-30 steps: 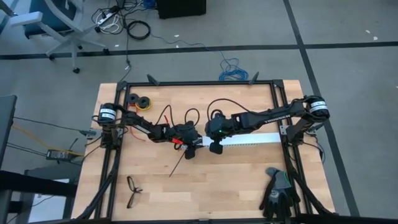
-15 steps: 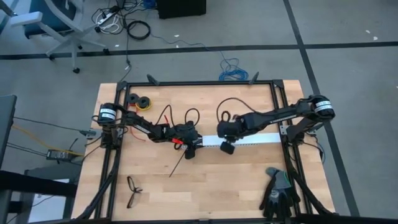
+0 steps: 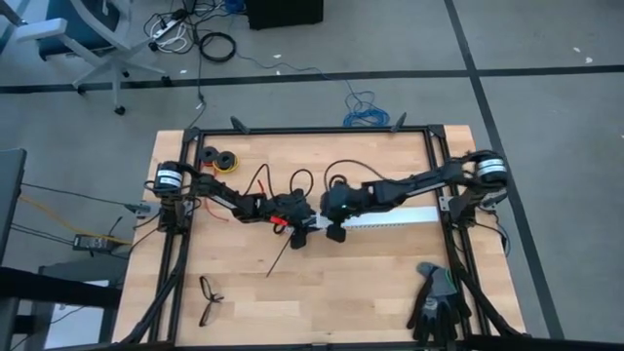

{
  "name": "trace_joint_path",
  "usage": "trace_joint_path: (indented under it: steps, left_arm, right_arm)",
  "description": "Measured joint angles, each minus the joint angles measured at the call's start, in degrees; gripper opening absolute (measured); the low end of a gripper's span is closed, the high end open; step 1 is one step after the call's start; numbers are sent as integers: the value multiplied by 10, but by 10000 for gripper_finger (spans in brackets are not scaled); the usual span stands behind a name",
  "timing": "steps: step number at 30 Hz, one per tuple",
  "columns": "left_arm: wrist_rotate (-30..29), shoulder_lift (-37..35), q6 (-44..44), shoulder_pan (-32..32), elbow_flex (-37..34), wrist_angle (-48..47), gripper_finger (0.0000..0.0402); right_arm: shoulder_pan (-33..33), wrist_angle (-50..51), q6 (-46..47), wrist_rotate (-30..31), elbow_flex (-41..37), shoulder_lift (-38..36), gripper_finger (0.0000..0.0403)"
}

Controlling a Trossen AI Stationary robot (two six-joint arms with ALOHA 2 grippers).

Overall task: Ziptie cables
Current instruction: Close the white cable duct

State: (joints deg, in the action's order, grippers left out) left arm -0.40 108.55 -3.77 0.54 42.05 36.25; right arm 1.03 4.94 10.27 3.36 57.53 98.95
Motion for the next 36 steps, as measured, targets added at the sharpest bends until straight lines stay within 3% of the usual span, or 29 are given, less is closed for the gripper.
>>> trace_joint_path:
  steps: [3, 8, 12, 15, 18, 22, 30, 36]
  left_arm:
    - [1, 0, 1, 0, 0, -1, 235]
    - [15, 0, 6, 0, 0, -2, 235]
    - [25, 0, 10, 0, -1, -1, 235]
    - [26, 0, 12, 0, -2, 0, 235]
    - [26, 0, 7, 0, -2, 0, 235]
    - [26, 0, 6, -1, -2, 1, 235]
    - [23, 0, 4, -1, -2, 10, 238]
    - [23, 1, 3, -1, -2, 12, 269]
  right_arm:
    - [11, 2, -9, 15, -8, -57, 0]
    - [16, 111, 41, 14, -52, -121, 0]
    - [7, -4, 68, -5, -130, -119, 0]
    - [-14, -189, 73, -76, -165, -62, 0]
    - [-25, -258, 62, -91, -154, -5, 0]
    - [-27, -276, 36, -86, -140, 10, 0]
    - [-15, -266, 11, -48, -153, -84, 0]
    - [-10, -231, 11, -48, -154, -119, 0]
